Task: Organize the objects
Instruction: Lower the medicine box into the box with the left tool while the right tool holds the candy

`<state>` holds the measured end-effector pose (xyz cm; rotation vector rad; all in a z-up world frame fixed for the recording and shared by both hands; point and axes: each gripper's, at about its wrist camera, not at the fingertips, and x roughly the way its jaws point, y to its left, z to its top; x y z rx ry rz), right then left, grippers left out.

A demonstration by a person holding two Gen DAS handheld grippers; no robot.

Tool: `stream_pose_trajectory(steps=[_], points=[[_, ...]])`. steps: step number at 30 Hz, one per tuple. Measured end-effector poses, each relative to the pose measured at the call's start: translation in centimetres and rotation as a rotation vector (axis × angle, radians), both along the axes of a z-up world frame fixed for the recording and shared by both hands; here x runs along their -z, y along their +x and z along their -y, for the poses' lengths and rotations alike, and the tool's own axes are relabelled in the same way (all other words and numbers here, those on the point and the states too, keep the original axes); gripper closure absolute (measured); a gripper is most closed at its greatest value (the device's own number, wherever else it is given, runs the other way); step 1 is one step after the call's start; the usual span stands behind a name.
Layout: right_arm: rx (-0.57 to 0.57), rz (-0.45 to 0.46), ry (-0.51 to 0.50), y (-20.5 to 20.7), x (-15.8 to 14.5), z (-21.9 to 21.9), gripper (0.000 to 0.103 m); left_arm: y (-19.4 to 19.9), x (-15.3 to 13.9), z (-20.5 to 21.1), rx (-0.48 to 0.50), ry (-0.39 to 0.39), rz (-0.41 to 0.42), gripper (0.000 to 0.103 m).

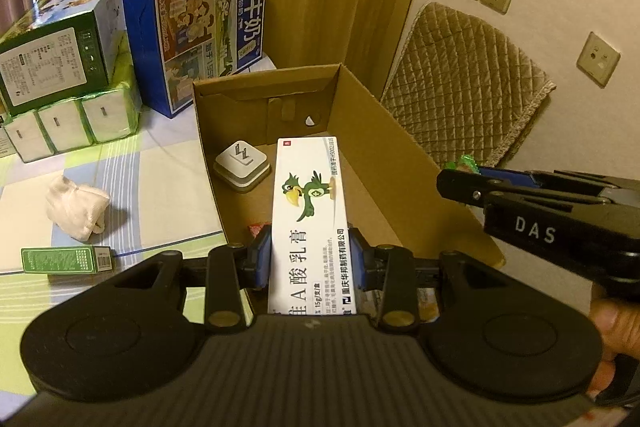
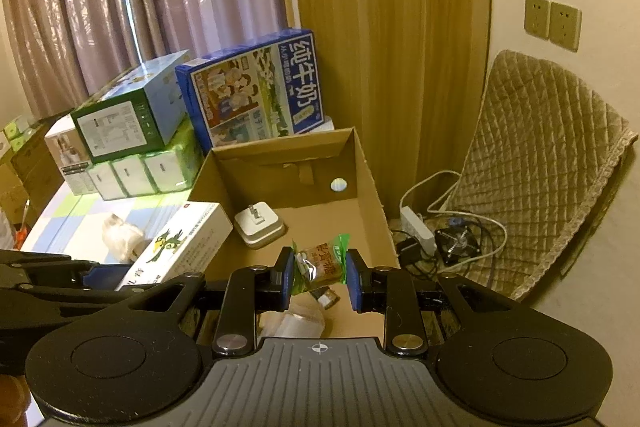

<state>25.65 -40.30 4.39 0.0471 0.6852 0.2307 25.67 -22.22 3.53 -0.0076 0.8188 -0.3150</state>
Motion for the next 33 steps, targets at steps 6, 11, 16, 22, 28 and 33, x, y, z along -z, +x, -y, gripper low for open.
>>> stream_pose_trajectory(steps=[6, 11, 16, 22, 28, 33], points=[[0.005, -0.027, 0.028, 1.4, 1.1, 0.3, 0.079, 2.0, 0.9, 0.3, 0.000, 0.013, -0.009, 0.070], [0.017, -0.041, 0.042, 1.9, 1.7, 0.7, 0.079, 3.5, 1.4, 0.5, -0.010, 0.017, -0.005, 0.070], [0.024, -0.045, 0.057, 1.8, 1.7, 1.2, 0.079, 3.9, 1.1, 0.0, -0.028, 0.023, 0.010, 0.065], [0.026, -0.055, 0.070, 1.6, 1.8, 1.3, 0.079, 2.8, 0.5, -1.0, -0.039, 0.012, 0.022, 0.063], [0.013, -0.060, 0.111, 1.5, 1.6, 0.9, 0.079, 1.9, 0.3, -1.7, -0.046, 0.011, 0.022, 0.058], [0.013, -0.049, 0.241, 1.8, 1.1, 1.6, 0.044, 1.2, 0.0, -2.8, -0.065, 0.008, 0.029, 0.051]])
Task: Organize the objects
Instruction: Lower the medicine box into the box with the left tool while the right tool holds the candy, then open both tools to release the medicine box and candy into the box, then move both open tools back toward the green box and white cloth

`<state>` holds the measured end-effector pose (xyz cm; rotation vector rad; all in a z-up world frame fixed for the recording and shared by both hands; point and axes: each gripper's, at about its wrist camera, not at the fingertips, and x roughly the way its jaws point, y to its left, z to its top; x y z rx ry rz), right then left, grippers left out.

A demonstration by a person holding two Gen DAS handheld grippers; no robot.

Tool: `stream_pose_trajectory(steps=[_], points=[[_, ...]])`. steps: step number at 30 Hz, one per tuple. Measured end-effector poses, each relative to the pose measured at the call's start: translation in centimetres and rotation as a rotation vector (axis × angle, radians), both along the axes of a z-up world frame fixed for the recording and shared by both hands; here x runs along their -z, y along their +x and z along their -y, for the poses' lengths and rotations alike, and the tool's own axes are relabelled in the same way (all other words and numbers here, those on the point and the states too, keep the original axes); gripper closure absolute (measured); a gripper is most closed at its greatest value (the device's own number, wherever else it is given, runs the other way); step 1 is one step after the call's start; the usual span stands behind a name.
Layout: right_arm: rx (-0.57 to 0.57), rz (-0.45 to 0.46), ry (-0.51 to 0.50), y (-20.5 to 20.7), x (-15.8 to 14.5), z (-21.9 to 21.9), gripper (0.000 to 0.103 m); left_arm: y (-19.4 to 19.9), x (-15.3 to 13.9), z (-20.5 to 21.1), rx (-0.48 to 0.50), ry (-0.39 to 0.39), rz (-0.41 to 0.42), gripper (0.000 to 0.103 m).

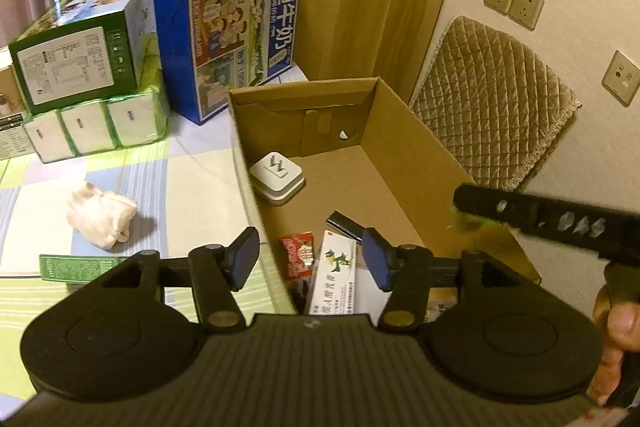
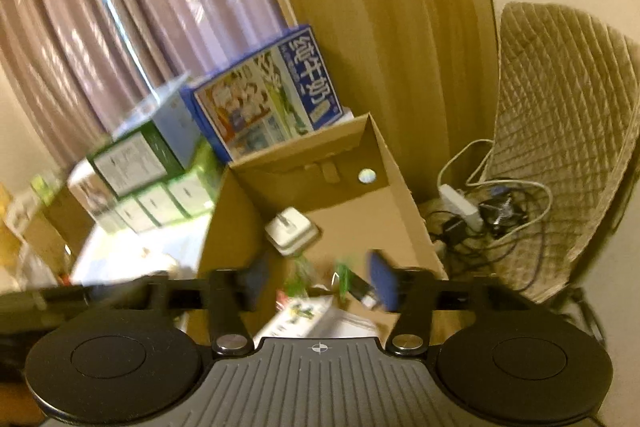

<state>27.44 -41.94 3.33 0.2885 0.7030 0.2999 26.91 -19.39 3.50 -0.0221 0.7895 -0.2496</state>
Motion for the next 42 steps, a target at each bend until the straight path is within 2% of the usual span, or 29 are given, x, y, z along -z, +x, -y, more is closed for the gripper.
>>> stream_pose_trajectory(steps=[9, 19, 22, 29, 35, 42], points=[[0.028, 0.016, 0.015, -2.6, -1.4, 1.1, 0.041, -2.8, -1.2, -1.8, -0.017, -0.004, 0.027, 0.036], [0.033, 0.061, -0.011, -9.1, -4.0, -0.4, 0.019, -8.9, -2.4, -4.0, -0.044, -0.009, 0.037, 0.020], [0.019, 0.074, -0.044, -11.0, -4.6, -1.6, 0.015, -11.0, -2.7, -4.7, -0.066, 0.018, 0.047, 0.019], [-0.013, 0.093, -0.069, -15.0, -5.1, -4.2, 0.003, -14.9, -3.1, -6.7, -0.094, 0.023, 0.043, 0.011], [-0.038, 0.077, -0.073, -17.0, -4.7, -6.1, 0.002, -17.8, -3.4, -8.7, -0.123, 0.024, 0.060, 0.001], [-0.079, 0.060, -0.059, -19.1, -4.1, -8.0, 0.002, -20.8, -2.1, -12.8, -0.188, 0.021, 0.038, 0.001]])
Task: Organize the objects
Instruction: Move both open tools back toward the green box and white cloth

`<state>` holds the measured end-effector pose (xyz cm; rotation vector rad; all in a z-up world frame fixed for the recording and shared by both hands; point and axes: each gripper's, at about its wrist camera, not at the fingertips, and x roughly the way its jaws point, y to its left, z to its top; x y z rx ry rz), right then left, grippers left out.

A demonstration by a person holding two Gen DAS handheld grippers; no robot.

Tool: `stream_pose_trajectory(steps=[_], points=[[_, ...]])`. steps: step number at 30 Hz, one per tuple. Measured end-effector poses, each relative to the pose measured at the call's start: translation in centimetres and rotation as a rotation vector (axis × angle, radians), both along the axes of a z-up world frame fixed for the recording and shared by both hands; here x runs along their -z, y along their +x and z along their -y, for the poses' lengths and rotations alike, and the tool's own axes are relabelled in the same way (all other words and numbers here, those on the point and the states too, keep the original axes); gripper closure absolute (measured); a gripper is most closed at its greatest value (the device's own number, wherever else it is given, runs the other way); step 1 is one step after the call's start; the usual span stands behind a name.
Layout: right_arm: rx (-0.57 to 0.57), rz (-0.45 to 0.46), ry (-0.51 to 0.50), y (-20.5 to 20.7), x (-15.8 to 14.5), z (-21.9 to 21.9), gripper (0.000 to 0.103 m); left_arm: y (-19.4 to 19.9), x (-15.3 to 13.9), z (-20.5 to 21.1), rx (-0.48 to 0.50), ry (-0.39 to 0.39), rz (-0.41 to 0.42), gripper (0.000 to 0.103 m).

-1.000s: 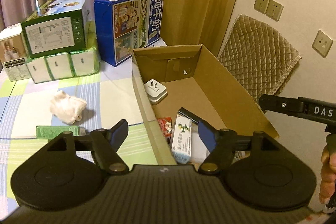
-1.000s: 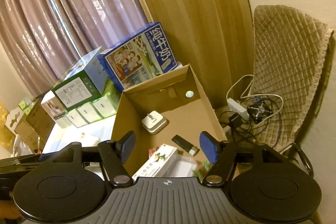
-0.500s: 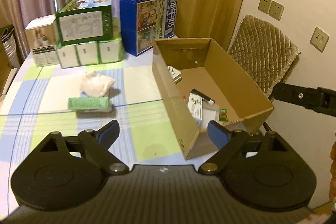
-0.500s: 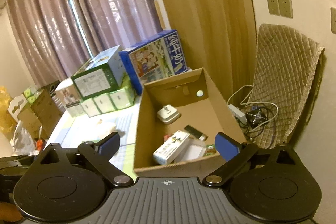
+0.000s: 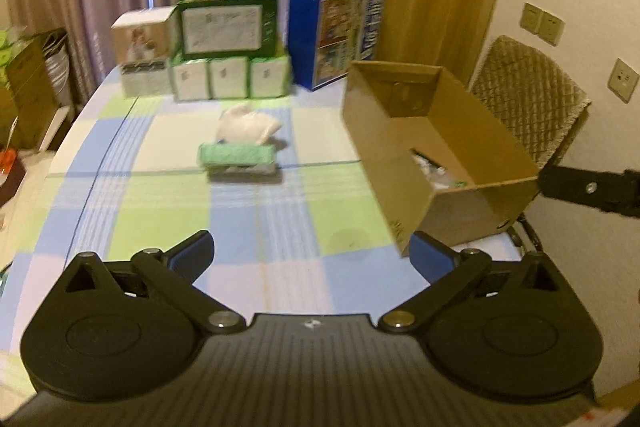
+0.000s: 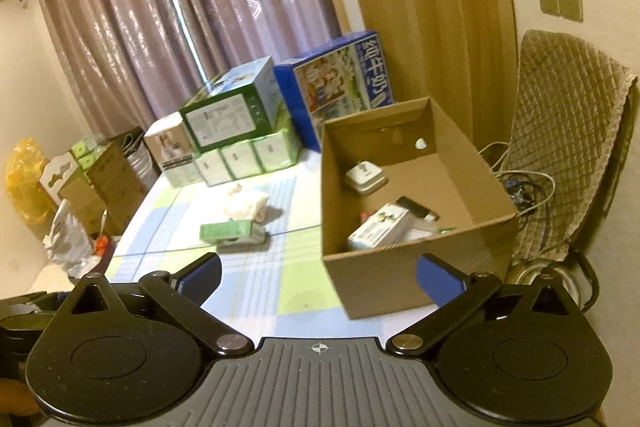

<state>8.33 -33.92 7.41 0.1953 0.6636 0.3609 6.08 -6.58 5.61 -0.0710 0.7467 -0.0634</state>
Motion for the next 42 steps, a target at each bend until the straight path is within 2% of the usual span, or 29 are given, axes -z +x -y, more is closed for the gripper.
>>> stream_pose_trajectory(steps=[6, 12, 35, 42], points=[[-0.033, -0.013, 0.001, -0.4, 0.4, -1.8, 0.002, -1.3, 0.6, -3.3, -0.070, 0.011, -0.015, 0.001], [-0.073, -0.020, -0.007, -0.4, 0.8, -3.7, 0.002, -1.7, 0.7, -4.8, -0.097, 0.010, -0.018, 0.001], [-0.108, -0.031, -0.037, 0.5, 1.5, -5.6, 0.002, -1.2, 1.5, -5.4, -0.070, 0.000, -0.013, 0.001], [-0.208, 0.021, -0.092, 1.4, 1.5, -7.8, 0.002, 0.4, 1.9, -7.0, 0.000, 0.022, 0.005, 0.001]])
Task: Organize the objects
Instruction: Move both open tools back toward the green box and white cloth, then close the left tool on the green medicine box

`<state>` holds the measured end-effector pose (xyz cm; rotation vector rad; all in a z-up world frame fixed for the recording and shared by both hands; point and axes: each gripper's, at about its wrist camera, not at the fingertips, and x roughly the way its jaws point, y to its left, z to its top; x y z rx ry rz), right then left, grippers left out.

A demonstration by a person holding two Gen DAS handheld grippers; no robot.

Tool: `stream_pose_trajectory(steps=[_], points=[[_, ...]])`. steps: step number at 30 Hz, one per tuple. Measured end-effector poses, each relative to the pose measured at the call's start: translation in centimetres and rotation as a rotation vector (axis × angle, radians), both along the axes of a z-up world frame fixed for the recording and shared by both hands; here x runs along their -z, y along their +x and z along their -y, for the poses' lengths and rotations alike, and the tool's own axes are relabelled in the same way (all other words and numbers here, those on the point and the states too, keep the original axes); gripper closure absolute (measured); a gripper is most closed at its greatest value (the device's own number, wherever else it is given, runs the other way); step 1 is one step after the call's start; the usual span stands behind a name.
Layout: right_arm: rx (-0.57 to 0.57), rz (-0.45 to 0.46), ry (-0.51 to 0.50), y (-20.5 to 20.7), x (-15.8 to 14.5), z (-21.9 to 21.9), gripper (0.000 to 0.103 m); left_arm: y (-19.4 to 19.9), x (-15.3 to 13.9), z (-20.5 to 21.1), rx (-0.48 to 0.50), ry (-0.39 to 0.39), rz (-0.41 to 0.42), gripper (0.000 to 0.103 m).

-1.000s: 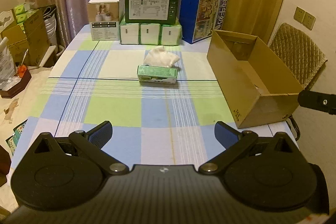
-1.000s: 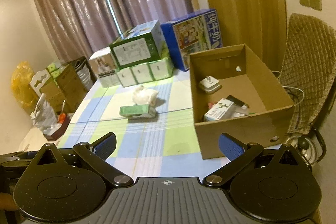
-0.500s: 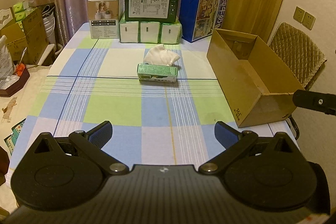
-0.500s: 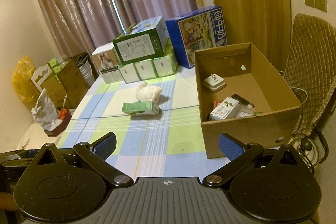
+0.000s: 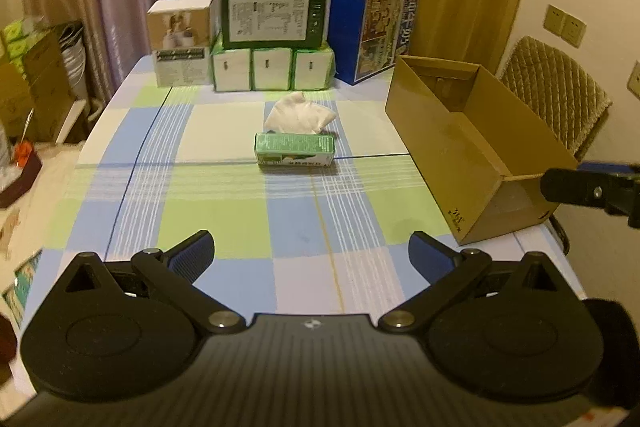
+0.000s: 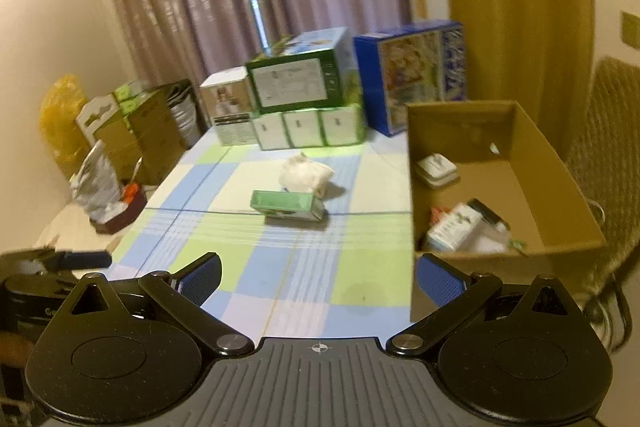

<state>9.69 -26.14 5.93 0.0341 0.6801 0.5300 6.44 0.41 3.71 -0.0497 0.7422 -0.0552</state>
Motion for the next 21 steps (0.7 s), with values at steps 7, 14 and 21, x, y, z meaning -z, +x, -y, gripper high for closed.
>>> stream_pose_trajectory(steps=[7, 14, 21], points=[[-0.093, 0.059, -0.084, 3.2, 0.8, -3.1, 0.002, 3.6, 0.8, -1.1, 0.185, 0.116, 0.023, 0.002], [-0.152, 0.055, -0.143, 9.0, 3.1, -6.6, 0.018, 9.6, 2.8, -2.4, 0.295, 0.195, -0.008, 0.004], [-0.198, -0.001, -0.208, 15.5, 6.2, -9.4, 0.037, 15.6, 6.1, -2.6, 0.495, 0.344, 0.000, 0.015]])
